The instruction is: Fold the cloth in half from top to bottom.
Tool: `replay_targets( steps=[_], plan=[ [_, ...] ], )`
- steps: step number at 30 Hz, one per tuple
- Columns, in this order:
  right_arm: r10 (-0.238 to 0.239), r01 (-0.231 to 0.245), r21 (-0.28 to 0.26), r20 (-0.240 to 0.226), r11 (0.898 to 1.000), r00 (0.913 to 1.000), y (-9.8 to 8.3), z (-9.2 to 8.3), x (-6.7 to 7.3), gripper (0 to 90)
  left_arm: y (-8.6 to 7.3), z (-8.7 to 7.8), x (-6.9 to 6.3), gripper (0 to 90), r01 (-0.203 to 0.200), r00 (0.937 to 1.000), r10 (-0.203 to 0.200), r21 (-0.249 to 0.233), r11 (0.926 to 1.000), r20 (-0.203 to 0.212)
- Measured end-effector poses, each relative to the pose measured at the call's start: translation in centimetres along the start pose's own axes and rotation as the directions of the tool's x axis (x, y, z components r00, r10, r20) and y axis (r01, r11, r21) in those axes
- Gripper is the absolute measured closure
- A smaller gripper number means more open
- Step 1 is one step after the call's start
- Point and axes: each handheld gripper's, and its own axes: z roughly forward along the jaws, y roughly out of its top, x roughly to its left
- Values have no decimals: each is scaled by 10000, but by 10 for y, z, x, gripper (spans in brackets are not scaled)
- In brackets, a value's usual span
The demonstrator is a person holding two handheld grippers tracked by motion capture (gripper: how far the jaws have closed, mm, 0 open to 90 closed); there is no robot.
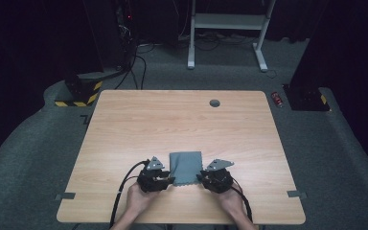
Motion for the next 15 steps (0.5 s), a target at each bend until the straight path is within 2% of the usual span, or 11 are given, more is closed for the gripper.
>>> replay_targets(
  steps=[4,6,10,11,15],
  plan=[
    [79,-79,-94,-6,9999,10000,-2,0,0,724,3,-6,2,604,358,9994,-357,-471,9982,36],
    [119,-119,-104,-19,9999,9999,-2,0,0,726,4,-5,3,605,411,9991,-413,-477,9980,-30],
    [102,-102,-98,6,9999,9999,-3,-1,-1,737,7,1,6,613,801,9967,-806,-474,9957,-85],
    [87,-87,-92,23,9999,10000,-3,-1,-1,742,8,2,5,617,780,9968,-786,-412,9961,-126],
    [5,-5,-37,100,10000,9999,-3,-1,-1,749,7,9,-5,618,168,9989,-168,8,9999,-443]
  ],
)
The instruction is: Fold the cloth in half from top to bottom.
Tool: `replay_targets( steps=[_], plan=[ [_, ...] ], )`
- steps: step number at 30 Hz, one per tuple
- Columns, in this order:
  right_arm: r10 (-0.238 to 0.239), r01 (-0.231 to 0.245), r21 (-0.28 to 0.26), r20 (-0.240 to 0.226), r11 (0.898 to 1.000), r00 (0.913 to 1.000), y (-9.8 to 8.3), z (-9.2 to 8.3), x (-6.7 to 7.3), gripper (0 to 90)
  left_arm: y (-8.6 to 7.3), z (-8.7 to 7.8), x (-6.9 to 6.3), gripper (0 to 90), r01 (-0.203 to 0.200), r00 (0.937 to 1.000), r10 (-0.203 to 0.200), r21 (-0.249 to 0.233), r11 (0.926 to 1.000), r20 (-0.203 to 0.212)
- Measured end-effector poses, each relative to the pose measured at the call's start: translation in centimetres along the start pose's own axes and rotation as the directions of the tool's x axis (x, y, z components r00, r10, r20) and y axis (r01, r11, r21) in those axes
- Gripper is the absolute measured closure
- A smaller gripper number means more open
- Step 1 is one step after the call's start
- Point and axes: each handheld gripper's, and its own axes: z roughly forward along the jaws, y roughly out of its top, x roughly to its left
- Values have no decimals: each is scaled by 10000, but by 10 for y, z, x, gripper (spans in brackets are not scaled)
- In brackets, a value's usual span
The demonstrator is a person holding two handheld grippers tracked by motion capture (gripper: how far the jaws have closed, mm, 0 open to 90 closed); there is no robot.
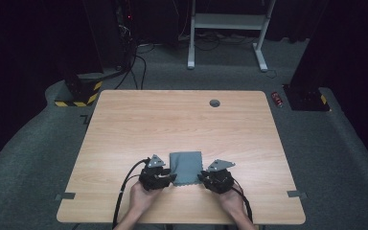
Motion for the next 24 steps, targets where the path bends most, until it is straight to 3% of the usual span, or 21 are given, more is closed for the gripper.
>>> replay_targets(
  steps=[3,9,11,14,17,21,24],
  plan=[
    [-185,185,14,102,9998,9998,0,0,1,749,-5,-5,-3,604,-376,9985,381,138,9992,-386],
    [-221,221,15,107,9998,9997,0,0,1,754,-11,-14,2,601,-441,9959,465,317,9985,-779],
    [-268,267,26,135,9996,9996,0,0,2,754,-12,-16,4,598,-206,9973,216,158,9997,-705],
    [-246,246,11,112,9997,9996,0,0,1,754,-11,-19,4,570,130,9997,-138,-390,9992,-211],
    [-250,250,9,128,9997,9996,0,0,2,753,-6,-15,-1,536,76,10000,-77,-566,9984,-20],
    [-229,229,12,144,9997,9996,0,0,2,752,-5,-4,-6,531,-294,9985,295,29,9996,-470],
    [-326,325,40,164,9995,9993,0,0,2,752,-9,-7,-6,537,-472,9956,475,50,9989,-802]
  ],
)
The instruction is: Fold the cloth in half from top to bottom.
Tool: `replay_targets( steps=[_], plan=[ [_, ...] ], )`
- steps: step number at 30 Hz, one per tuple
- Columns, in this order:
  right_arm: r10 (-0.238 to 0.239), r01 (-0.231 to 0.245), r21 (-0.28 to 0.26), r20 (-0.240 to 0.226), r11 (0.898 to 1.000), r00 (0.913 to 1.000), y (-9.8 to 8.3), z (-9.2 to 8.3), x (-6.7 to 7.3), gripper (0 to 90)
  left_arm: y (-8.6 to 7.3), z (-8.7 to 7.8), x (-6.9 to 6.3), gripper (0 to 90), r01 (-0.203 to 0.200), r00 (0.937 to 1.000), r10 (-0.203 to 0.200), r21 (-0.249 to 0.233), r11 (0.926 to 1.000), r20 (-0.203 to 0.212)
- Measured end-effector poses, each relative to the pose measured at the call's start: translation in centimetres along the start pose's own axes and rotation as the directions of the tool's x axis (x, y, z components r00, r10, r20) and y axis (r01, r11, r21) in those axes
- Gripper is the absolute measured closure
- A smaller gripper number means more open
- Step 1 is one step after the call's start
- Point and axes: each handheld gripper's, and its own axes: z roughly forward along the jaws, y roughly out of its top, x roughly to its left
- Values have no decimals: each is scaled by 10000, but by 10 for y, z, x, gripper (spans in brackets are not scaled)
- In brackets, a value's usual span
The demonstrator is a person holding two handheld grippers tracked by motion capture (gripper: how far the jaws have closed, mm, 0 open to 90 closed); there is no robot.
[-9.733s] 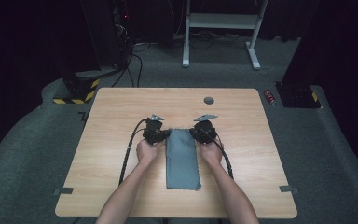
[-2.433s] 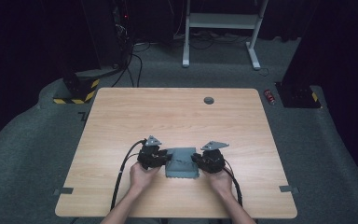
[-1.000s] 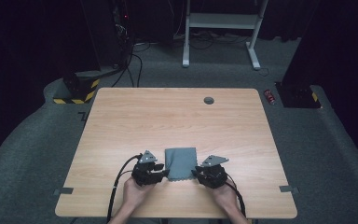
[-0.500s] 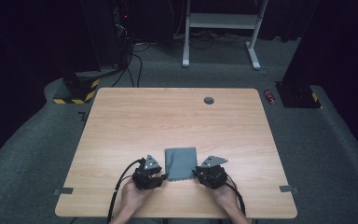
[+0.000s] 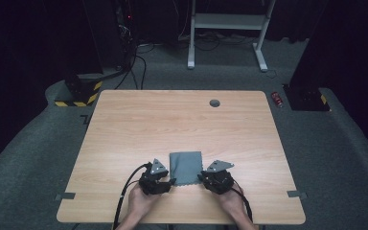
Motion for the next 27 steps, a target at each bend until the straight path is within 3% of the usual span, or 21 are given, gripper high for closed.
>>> replay_targets(
  steps=[3,6,8,9,11,14,22,27],
  plan=[
    [14,-14,2,-22,10000,10000,0,0,0,753,-5,-7,1,551,-178,9990,186,209,9996,-412],
    [-30,30,-3,0,10000,10000,0,0,0,752,-6,-9,5,549,-83,9992,91,207,9998,-384],
    [-13,13,2,-9,10000,10000,0,0,0,753,-7,-11,7,542,230,9996,-231,-85,9997,-136],
    [26,-26,2,-17,10000,10000,0,0,0,752,-5,-14,8,531,510,9987,-505,-476,9976,120],
    [51,-51,-8,-28,10000,10000,0,0,0,752,0,-13,7,512,607,9979,-588,-737,9954,280],
    [11,-11,27,-44,10000,10000,1,0,-1,752,6,-8,6,502,502,9986,-489,-715,9962,206],
    [8,-8,57,-41,10000,10000,4,0,-3,760,21,11,13,499,722,9973,-727,-373,9967,-124],
    [547,-547,-353,-21,9979,9985,13,-2,-15,758,30,15,25,499,907,9955,-916,-335,9953,-246]
  ],
)
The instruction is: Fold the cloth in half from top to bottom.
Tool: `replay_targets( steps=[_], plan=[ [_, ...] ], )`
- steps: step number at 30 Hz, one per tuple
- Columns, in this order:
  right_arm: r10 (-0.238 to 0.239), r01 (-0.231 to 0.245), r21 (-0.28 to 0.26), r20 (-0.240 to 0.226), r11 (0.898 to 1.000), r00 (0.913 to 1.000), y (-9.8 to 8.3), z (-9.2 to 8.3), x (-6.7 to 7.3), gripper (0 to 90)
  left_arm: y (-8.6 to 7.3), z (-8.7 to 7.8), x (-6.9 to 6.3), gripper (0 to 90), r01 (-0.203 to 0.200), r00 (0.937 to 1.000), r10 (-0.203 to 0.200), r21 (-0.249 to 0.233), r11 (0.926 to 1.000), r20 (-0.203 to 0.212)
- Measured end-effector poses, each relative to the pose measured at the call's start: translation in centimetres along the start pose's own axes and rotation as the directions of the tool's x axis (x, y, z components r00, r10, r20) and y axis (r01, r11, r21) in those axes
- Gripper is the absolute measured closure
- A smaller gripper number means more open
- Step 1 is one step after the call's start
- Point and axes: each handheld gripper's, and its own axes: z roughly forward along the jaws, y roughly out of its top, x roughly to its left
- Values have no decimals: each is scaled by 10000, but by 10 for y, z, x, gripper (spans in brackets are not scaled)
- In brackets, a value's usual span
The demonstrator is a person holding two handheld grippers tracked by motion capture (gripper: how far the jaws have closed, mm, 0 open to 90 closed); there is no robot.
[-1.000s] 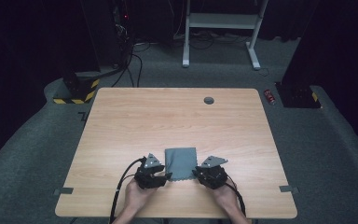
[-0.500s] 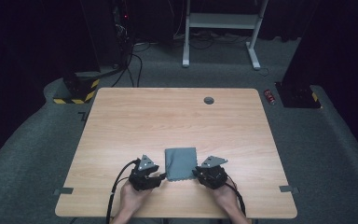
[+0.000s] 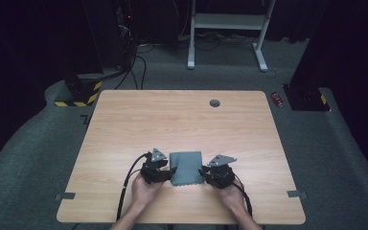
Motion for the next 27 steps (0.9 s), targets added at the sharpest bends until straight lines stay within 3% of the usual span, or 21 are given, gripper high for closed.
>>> replay_targets(
  steps=[6,8,11,22,27],
  plan=[
    [856,-846,-412,232,9956,9961,21,8,-21,735,15,6,17,499,510,9984,-511,-34,9987,-227],
    [997,-980,-440,363,9942,9944,30,15,-27,716,19,9,22,495,468,9981,-465,76,9989,-401],
    [960,-943,-392,445,9948,9944,34,20,-29,700,22,13,28,495,763,9963,-760,57,9971,-413],
    [1192,-1205,185,583,9925,9912,39,44,-38,681,25,29,34,525,596,9972,-569,549,9967,-491],
    [962,-994,512,607,9937,9935,41,53,-40,736,27,30,33,658,75,9990,-43,700,9975,-455]
  ],
)
